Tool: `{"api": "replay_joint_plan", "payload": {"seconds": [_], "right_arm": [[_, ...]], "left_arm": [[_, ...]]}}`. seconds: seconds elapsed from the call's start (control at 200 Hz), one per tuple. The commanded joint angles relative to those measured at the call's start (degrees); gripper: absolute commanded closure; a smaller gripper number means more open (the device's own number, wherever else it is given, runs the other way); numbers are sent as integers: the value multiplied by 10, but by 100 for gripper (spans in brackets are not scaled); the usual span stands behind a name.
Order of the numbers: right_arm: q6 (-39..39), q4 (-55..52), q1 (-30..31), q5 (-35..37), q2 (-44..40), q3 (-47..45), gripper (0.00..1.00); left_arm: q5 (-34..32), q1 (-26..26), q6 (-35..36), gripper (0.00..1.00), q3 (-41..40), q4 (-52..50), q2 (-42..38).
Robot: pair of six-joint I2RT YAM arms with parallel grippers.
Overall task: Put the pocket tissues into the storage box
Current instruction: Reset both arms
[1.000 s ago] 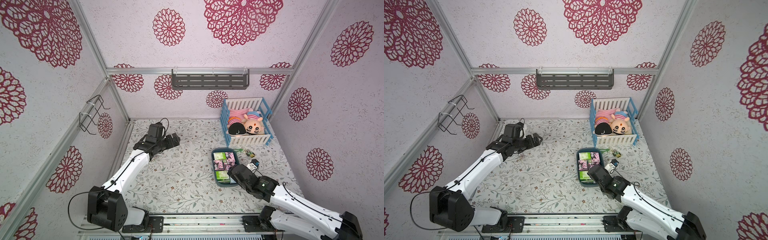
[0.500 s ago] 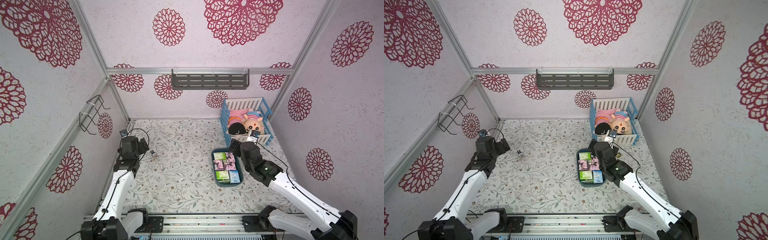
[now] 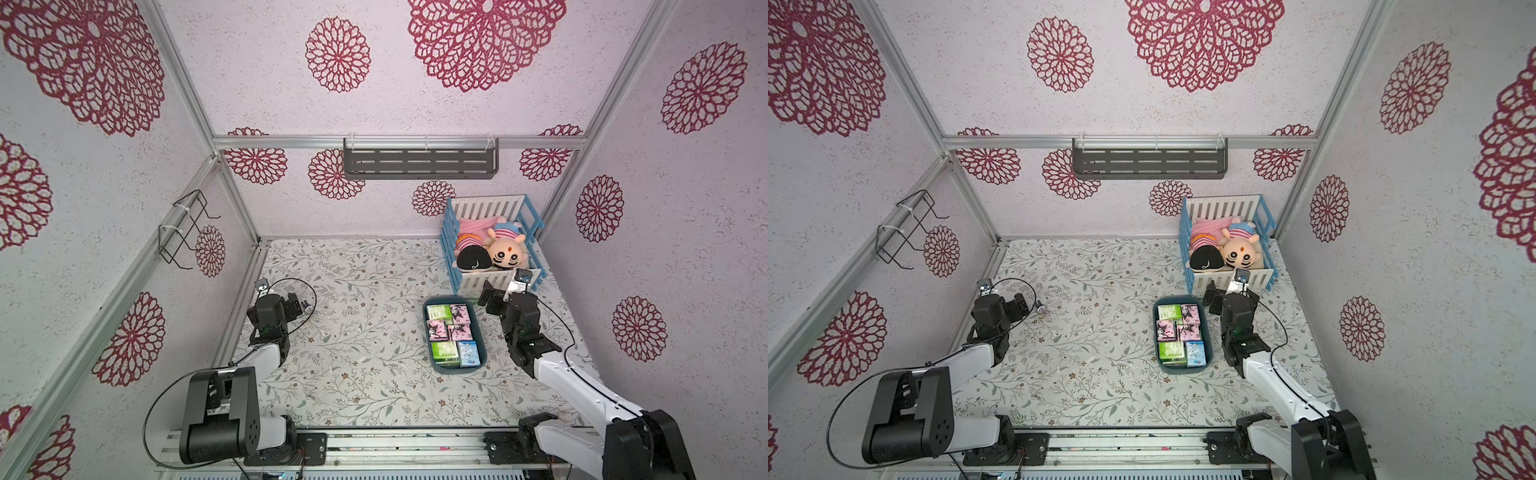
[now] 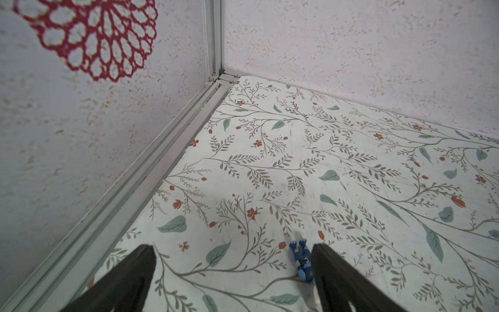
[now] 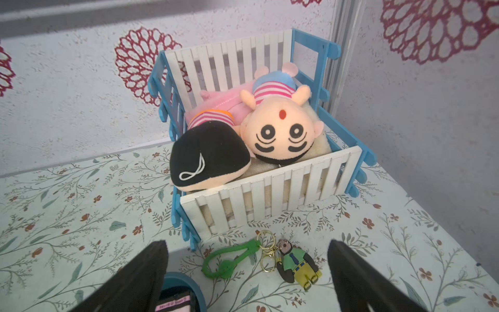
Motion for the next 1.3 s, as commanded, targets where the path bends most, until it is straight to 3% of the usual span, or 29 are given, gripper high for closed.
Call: {"api": "replay_joint_plan", "payload": {"seconds": [0.0,0.16,0.39,0.771,1.291], "right_arm": [[-34,100,-25,-17,12,-4,1],[-58,215,-56,-63,32,-66,1],[-57,326,-72,-71,70,-120,1],[-91,643,-74,-86,241,-203,1],[-94,615,-73,-96,236,-194,1]], "left_arm": [[25,11,24,3,-18,119,17],[50,18,27,3,-28,172,54],[58,18,26,3,-56,261,90],[74,18,34,3,-35,213,90],[63,10,37,3,-31,205,90]]}}
